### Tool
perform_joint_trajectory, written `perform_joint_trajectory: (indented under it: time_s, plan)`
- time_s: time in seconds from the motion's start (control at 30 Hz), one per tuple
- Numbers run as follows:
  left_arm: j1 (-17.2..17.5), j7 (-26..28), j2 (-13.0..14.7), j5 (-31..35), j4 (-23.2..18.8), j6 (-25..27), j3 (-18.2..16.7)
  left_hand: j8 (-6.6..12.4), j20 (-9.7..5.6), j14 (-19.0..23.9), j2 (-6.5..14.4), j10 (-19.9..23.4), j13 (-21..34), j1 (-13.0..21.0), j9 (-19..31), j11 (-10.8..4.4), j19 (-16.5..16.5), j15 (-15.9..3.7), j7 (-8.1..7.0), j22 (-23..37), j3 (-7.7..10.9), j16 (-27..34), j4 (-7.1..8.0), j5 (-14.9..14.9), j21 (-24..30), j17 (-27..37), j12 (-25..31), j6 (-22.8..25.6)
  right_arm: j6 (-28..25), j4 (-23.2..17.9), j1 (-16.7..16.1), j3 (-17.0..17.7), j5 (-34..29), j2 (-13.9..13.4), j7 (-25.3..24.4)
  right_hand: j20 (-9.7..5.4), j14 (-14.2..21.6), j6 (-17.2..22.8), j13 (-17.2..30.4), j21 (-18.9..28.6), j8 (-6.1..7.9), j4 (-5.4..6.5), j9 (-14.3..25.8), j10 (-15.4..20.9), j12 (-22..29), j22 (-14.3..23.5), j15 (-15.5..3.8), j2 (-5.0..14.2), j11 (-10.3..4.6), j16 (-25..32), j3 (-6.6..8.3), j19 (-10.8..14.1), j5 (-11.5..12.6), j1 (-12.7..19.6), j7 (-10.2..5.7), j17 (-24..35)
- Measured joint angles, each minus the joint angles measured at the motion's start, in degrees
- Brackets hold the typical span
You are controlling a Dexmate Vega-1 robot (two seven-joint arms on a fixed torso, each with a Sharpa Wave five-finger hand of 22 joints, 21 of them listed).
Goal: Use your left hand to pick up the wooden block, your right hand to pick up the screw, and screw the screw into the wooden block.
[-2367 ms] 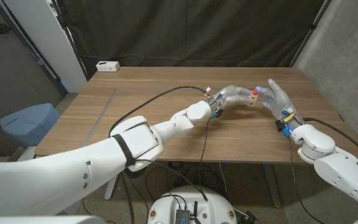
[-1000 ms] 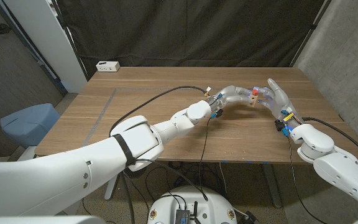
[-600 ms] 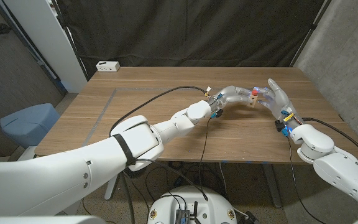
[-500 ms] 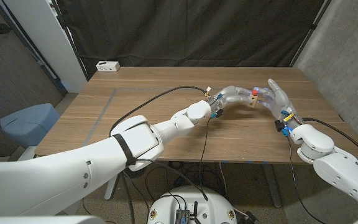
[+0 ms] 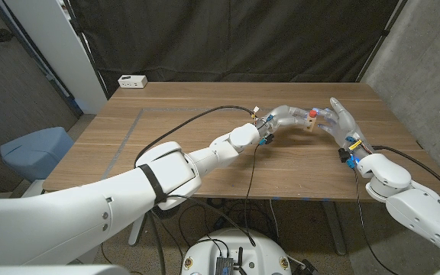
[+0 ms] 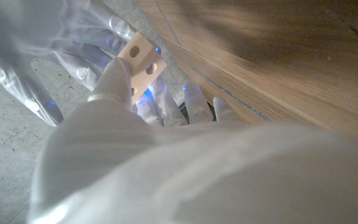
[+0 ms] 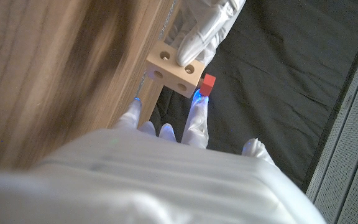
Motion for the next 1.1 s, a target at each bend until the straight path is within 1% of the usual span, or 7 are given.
perform_joint_trajectory:
  time_s: [0.17,0.3,0.47,0.63,0.93,1.0,1.1]
  plan:
    - [0.0,-0.1,0.0,0.0,0.0,-0.2,0.0,0.0,0.0,0.0,0.0,0.1,0.0,0.0,0.0,0.09,0.0,0.0,0.0,0.0,0.0,0.0,0.0,0.2,0.0,0.0,0.0,0.0,0.0,-0.4,-0.5,0.2,-0.2,0.1,-0.6,0.0,0.0,0.0,0.0,0.0,0.0,0.0,0.0,0.0,0.0,0.0,0.0,0.0,0.01,0.0,0.0,0.0,0.0,0.0,0.0,0.0]
    - [0.0,-0.1,0.0,0.0,0.0,-0.4,0.0,0.0,0.0,0.0,0.0,0.1,0.0,0.0,0.0,0.09,0.0,0.0,0.0,0.0,0.0,0.0,0.0,0.2,0.0,0.0,0.0,0.0,0.0,-0.6,-0.8,0.4,-0.3,0.2,-0.9,0.0,0.0,0.6,0.0,0.0,0.0,0.0,0.3,0.4,0.2,0.0,0.0,0.0,0.41,0.0,0.0,0.0,0.0,0.0,0.05,0.0]
    - [0.1,-0.2,0.1,0.0,0.0,-0.6,0.0,0.0,0.0,0.0,0.0,0.1,0.0,0.0,0.0,0.09,0.0,0.0,0.0,0.0,0.0,0.0,0.0,0.2,0.0,0.0,0.0,0.0,0.0,-0.9,-1.2,0.7,-0.5,0.3,-1.1,-0.22,0.0,1.2,0.0,0.0,0.43,0.0,0.3,0.7,0.2,0.0,0.0,0.0,0.09,0.0,0.0,0.2,0.0,0.0,-0.01,0.0]
    - [0.1,-0.2,0.1,0.0,0.0,-0.8,-0.1,0.0,0.0,0.0,0.0,0.1,0.0,0.0,0.0,0.08,0.0,0.0,0.0,0.0,0.0,0.0,0.0,0.2,0.0,0.0,0.0,0.0,0.0,-1.1,-1.6,1.0,-0.6,0.4,-1.3,-0.22,0.5,1.4,0.0,0.0,0.44,0.0,0.3,0.7,0.2,0.0,-0.09,0.0,0.09,0.0,0.0,0.2,0.0,0.0,0.19,0.0]
    - [0.3,-0.3,0.1,0.1,-0.1,-0.9,-0.1,0.0,0.0,0.0,0.0,0.1,0.0,0.0,0.0,0.08,0.0,0.0,0.0,0.0,0.0,0.0,0.0,0.2,0.0,0.0,0.0,0.0,0.0,-1.8,-2.6,1.7,-0.7,0.5,-1.7,0.0,0.5,1.7,0.0,0.2,0.44,0.0,0.3,1.4,0.2,0.0,-0.09,0.0,0.0,0.4,0.0,0.4,0.0,0.0,-0.11,0.0]
    - [0.3,-0.3,0.1,0.2,-0.1,-0.9,-0.1,0.0,0.0,0.0,0.0,0.1,0.0,0.0,0.0,0.08,0.0,0.0,0.0,0.0,0.0,0.0,0.0,0.2,0.0,0.0,0.0,0.0,0.0,-1.9,-2.9,2.0,-0.7,0.6,-1.7,0.0,0.5,2.1,0.0,0.2,0.44,0.0,0.3,1.4,0.2,0.0,-0.09,0.0,0.0,0.4,0.0,0.4,0.1,0.0,0.2,0.0]
    - [0.3,-0.3,0.1,0.2,-0.1,-0.9,-0.1,0.0,0.0,0.0,0.0,0.1,0.0,0.0,0.0,0.08,0.0,0.0,0.0,0.0,0.0,0.0,0.0,0.2,0.0,0.0,0.0,0.0,-0.1,-2.1,-3.2,2.2,-0.7,0.7,-1.7,0.0,0.8,2.4,0.0,0.2,0.67,0.0,0.3,1.7,0.2,0.0,-0.15,0.0,-0.31,0.4,0.0,0.4,0.4,0.0,0.12,0.0]
